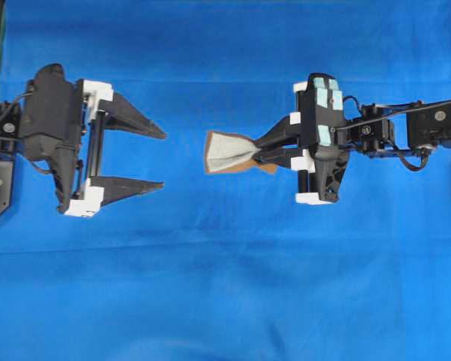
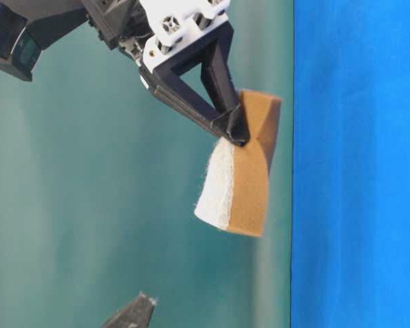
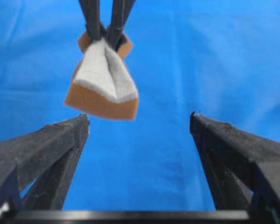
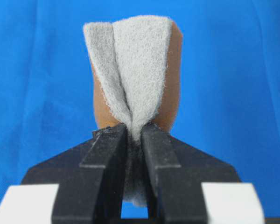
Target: Hand over the sponge with the left arm and wipe it with the right arm.
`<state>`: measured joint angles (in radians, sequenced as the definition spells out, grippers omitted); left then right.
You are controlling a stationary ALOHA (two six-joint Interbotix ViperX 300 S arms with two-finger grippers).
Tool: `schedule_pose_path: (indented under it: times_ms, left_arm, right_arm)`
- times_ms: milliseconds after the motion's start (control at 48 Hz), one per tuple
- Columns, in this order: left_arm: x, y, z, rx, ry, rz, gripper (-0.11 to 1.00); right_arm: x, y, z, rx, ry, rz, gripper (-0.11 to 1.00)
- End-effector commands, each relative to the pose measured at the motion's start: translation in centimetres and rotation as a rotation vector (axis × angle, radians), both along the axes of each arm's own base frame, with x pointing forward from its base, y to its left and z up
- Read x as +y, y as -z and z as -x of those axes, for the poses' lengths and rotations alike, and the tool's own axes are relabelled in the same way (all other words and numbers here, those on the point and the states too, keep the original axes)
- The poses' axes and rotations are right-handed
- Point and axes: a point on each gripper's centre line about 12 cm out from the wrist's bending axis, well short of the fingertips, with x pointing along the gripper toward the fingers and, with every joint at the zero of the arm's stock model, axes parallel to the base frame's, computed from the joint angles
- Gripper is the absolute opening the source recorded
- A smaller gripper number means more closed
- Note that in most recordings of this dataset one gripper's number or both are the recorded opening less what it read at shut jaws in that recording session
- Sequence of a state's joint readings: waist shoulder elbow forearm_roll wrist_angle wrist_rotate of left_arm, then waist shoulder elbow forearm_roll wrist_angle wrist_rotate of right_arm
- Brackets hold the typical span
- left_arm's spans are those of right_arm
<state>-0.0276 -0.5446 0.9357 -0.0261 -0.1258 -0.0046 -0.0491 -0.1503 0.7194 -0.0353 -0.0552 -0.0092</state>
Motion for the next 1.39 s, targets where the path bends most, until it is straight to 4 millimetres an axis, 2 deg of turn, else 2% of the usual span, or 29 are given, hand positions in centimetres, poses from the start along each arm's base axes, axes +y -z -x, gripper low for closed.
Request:
schedule_pose_path:
  times_ms: [0, 83, 187, 645, 729, 854, 958, 1270, 1374]
  left_arm:
    - [-0.1, -0.7, 0.0, -0.028, 0.005, -0.001, 0.90]
    - [-0.1, -0.6, -0.1, -0.021, 0.004, 0.001, 0.90]
    - [-0.1, -0.6, -0.1, -0.022, 0.005, -0.002, 0.90]
    - [-0.1, -0.5, -0.1, -0.019, 0.006, -0.007, 0.90]
    - [-0.1, -0.5, -0.1, -0.019, 0.006, -0.006, 0.90]
    - [-0.1, -0.5, -0.1, -0.017, 0.007, -0.008, 0.90]
    - [-0.1, -0.5, -0.1, -0.019, 0.006, -0.007, 0.90]
    - [-0.1, -0.4, -0.1, -0.017, 0.007, -0.008, 0.90]
    - [-0.1, -0.4, -0.1, -0.017, 0.007, -0.008, 0.90]
  right_arm:
    - [0.0, -1.1, 0.0, -0.032, 0.000, 0.001, 0.14]
    - [-0.1, -0.6, -0.2, -0.021, 0.001, 0.001, 0.14]
    - [-0.1, 1.0, -0.5, 0.020, 0.005, -0.005, 0.14]
    - [-0.2, 10.5, -1.6, 0.205, 0.038, -0.056, 0.14]
    - [-0.3, 11.3, -1.6, 0.220, 0.041, -0.059, 0.14]
    - [-0.5, 11.3, -1.6, 0.218, 0.049, -0.062, 0.14]
    - [-1.7, 11.2, -1.5, 0.217, 0.081, -0.066, 0.14]
    - [-9.2, 11.0, 0.3, 0.206, 0.260, -0.062, 0.14]
    - [-11.0, 10.9, 0.7, 0.194, 0.301, -0.058, 0.14]
